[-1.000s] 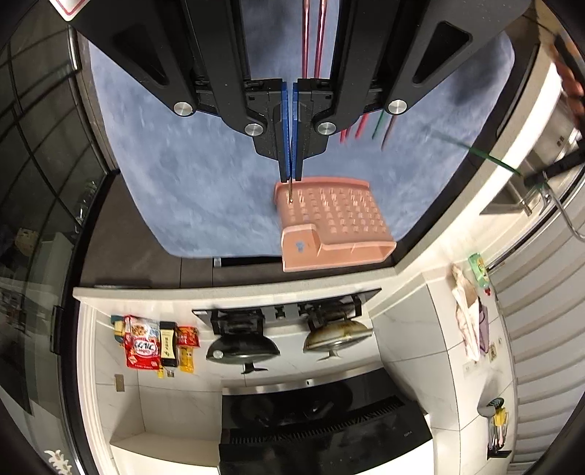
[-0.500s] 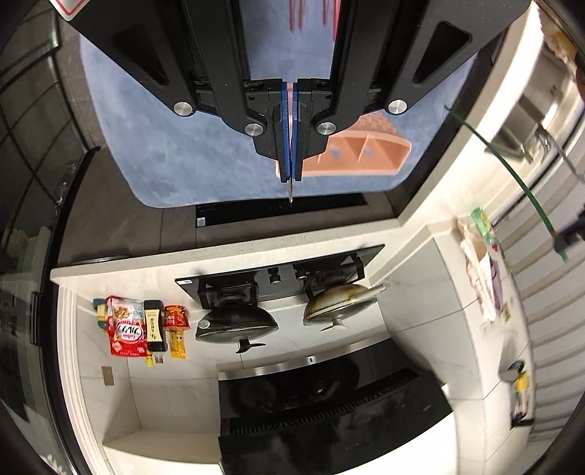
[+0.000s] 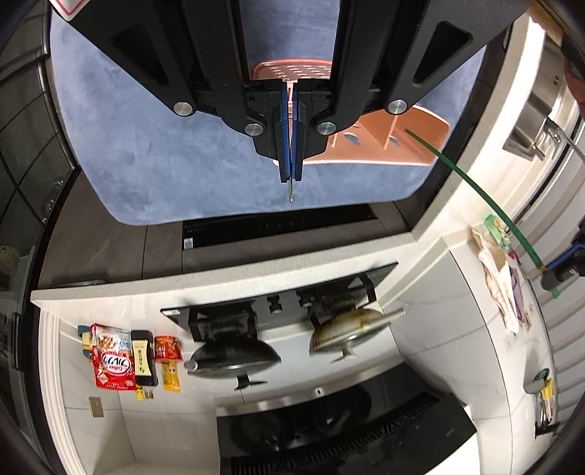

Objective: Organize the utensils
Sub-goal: 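Insert the green chopstick into the pink holder with the left tool while the right tool drops the spoon in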

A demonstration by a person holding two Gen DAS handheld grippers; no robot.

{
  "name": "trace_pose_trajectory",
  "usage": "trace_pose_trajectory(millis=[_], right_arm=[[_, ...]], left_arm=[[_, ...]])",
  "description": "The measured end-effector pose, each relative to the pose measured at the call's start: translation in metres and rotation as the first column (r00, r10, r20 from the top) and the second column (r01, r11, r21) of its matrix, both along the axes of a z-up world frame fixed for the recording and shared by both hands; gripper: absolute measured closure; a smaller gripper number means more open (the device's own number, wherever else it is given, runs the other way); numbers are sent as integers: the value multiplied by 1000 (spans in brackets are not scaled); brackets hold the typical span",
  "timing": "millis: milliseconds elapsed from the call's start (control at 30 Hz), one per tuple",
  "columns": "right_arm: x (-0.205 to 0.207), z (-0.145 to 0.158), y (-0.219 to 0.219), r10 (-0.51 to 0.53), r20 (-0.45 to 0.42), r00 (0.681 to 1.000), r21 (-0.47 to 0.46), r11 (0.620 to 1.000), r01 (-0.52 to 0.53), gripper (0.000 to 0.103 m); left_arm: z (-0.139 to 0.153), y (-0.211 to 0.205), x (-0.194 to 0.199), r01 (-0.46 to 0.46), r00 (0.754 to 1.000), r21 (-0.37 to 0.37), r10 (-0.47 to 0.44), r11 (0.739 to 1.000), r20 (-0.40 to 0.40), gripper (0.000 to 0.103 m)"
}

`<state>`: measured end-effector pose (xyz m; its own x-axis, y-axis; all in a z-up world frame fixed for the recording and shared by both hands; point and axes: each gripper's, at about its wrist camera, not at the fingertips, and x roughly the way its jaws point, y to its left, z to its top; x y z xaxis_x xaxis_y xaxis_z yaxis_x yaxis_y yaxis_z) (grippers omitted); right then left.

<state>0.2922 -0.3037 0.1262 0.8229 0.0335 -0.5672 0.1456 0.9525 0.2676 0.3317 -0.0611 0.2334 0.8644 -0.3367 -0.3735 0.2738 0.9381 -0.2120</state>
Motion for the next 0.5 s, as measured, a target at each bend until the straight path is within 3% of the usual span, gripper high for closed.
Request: trace_pose_trajectory(millis=[200,267,300,333,500], right_arm=[[6,-10,2,-1,-7,1000,-9,1000,1,96],[3,-5,2,-4,5,1000,-19,1000,4,95],[0,-2,1,-4,13,1000,-15,1000,4,93],[-2,1,-1,-4,21,1000,-5,1000,5,89],[-32,20,-5,-10,68,998,8,1000,10,80]], left_arm=[[-37,-4,14,1,997,21,1,1000,-76,94],[-39,-2,11,-4,997,21,5,1000,-73,78],[-39,0,8,-24,997,31,26,999,-67,57],[-37,1,4,-40,998,36,42,999,-54,45],[-26,12,-20,-67,998,49,68,997,-15,31]])
